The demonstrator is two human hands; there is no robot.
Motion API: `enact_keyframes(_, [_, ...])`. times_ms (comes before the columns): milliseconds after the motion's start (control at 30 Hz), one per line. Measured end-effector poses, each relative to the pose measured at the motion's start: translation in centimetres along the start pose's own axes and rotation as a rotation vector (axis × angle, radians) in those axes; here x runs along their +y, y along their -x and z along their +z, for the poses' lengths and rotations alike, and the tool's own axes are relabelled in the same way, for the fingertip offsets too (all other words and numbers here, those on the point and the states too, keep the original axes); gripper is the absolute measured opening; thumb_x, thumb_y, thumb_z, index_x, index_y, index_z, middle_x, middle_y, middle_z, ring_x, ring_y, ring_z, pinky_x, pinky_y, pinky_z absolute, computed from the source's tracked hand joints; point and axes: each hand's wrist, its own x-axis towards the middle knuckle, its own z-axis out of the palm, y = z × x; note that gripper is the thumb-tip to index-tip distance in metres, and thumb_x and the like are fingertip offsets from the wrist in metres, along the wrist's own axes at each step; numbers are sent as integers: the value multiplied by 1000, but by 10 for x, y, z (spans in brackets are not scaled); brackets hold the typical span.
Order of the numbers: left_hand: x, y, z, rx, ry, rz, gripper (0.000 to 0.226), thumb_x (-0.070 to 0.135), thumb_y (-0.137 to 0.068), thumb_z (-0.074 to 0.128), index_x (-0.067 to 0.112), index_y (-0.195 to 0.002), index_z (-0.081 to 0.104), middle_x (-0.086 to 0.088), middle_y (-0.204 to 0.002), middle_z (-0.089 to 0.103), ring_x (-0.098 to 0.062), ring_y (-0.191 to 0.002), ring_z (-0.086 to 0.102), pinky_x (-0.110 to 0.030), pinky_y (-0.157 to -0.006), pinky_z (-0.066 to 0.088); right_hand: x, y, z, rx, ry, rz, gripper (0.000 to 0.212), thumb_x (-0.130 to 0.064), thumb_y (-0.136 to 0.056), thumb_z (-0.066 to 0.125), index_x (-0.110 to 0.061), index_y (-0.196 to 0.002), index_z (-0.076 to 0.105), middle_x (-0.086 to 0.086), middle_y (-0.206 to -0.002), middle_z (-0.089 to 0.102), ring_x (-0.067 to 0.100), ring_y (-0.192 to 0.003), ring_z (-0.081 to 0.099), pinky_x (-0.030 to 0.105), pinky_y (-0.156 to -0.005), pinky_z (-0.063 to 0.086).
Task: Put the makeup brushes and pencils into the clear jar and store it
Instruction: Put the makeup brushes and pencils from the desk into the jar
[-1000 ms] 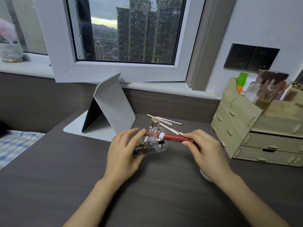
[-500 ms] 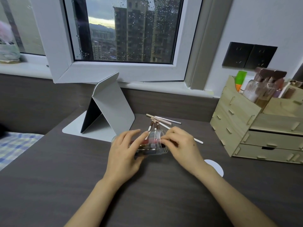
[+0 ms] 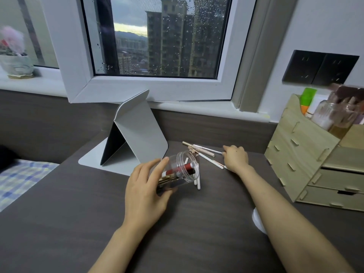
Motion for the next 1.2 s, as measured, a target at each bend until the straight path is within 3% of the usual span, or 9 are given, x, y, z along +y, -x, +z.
enact_keyframes(133, [-1, -1, 1, 44, -3, -34, 81, 16, -53, 87, 16, -124, 49, -10, -111, 62, -20, -101, 47, -25, -87, 35, -15, -14, 7, 174, -2, -125, 29, -27, -92, 49, -15, -109, 68, 12, -114, 65, 34, -106, 50, 38, -89, 40])
enact_keyframes(267, [-3, -2, 2, 55, -12, -43, 79, 16, -54, 86, 13, -124, 49, -11, -112, 61, -21, -100, 48, -24, -87, 35, -32, -19, 15, 112, 88, -249, 27, -27, -90, 54, -10, -105, 69, 10, -111, 66, 31, -107, 49, 37, -87, 41])
enact_keyframes(467, [-4, -2, 3, 44, -33, -48, 79, 16, -52, 87, 12, -123, 51, -11, -112, 62, -21, -100, 48, -24, -87, 35, -33, -19, 18, 25, 10, -128, 28, -17, -93, 48, -1, -108, 65, 19, -117, 60, 36, -109, 51, 37, -90, 44])
enact_keyframes(567, [-4, -2, 2, 49, -17, -71, 79, 16, -53, 87, 13, -123, 50, -11, -112, 62, -21, -100, 48, -23, -88, 33, -30, -5, 3, 74, -371, -39, 24, -16, -91, 51, 0, -98, 68, 15, -97, 66, 34, -92, 61, 30, -76, 47])
enact_keyframes(667, [-2, -3, 1, 59, 9, -107, 75, 24, -57, 80, 17, -124, 48, -9, -112, 62, -20, -100, 47, -20, -88, 32, -34, 29, -29, 110, -1031, 69, 15, -8, -89, 55, -4, -85, 68, 5, -67, 58, 12, -53, 54, 15, -47, 42])
enact_keyframes(833, [6, -4, -1, 46, 80, -142, 79, 26, -54, 83, 19, -124, 47, -6, -110, 62, -16, -101, 46, -10, -89, 26, -49, 105, -94, -20, -1681, -80, 8, 7, -85, 56, 2, -80, 58, 12, -70, 65, 14, -58, 68, 21, -60, 60])
enact_keyframes(933, [9, -2, 0, 12, 104, -123, 77, 32, -56, 79, 20, -125, 47, -4, -110, 62, -15, -100, 47, -10, -89, 27, -66, 136, -116, -115, -1489, -207, 8, 6, -76, 67, 9, -82, 62, 10, -68, 66, 13, -60, 65, 20, -53, 55])
enact_keyframes(1100, [15, 3, 0, -23, 138, -115, 80, 35, -55, 79, 25, -126, 44, -1, -111, 61, -13, -100, 47, -11, -85, 29, -91, 145, -120, -197, -1180, -225, 6, 1, -78, 66, -4, -77, 69, -8, -52, 62, -3, -39, 51, 5, -37, 33])
enact_keyframes(1200, [15, 3, -1, -5, 163, -149, 80, 37, -54, 78, 28, -126, 43, 0, -110, 61, -13, -100, 47, -12, -85, 31, -95, 141, -121, -218, -1166, -186, 3, -5, -80, 67, -6, -77, 66, 9, -58, 58, 9, -44, 47, 15, -34, 31])
